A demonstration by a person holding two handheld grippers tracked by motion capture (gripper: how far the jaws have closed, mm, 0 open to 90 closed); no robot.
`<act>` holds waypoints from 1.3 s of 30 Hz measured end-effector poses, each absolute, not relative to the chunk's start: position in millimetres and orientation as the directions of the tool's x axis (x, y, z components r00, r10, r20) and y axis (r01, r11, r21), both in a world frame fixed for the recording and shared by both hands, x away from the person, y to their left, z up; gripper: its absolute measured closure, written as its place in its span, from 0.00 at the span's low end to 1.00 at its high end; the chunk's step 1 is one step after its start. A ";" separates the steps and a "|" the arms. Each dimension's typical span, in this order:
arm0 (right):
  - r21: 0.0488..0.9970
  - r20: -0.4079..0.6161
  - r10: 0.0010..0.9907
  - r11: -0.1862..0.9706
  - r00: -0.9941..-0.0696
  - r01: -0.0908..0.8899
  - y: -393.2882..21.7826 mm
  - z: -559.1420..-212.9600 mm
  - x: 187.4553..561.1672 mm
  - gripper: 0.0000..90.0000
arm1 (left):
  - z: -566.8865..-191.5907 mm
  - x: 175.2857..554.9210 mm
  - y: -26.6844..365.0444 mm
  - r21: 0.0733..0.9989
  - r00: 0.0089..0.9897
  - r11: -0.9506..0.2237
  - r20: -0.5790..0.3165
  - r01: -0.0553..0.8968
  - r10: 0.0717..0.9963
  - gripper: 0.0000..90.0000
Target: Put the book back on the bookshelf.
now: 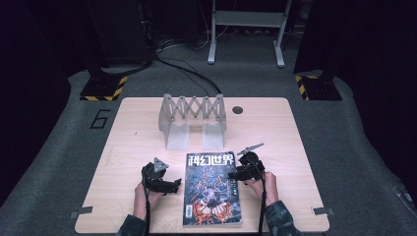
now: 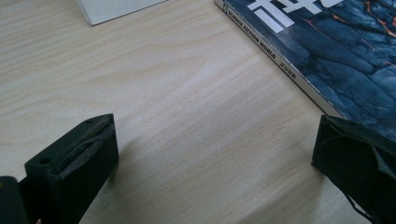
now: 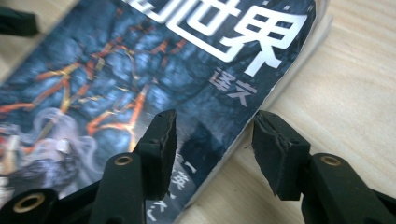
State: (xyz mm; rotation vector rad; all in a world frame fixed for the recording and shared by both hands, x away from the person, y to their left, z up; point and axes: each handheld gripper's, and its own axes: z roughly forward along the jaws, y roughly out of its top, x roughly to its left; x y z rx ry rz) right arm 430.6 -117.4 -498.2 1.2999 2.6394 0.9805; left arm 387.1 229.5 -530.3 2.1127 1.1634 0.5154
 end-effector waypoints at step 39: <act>0.638 0.381 0.637 0.343 -0.670 0.689 -104.9 -498.0 463.0 0.41 | -530.2 387.0 229.2 0.711 0.539 -0.395 0.028 0.581 0.842 0.00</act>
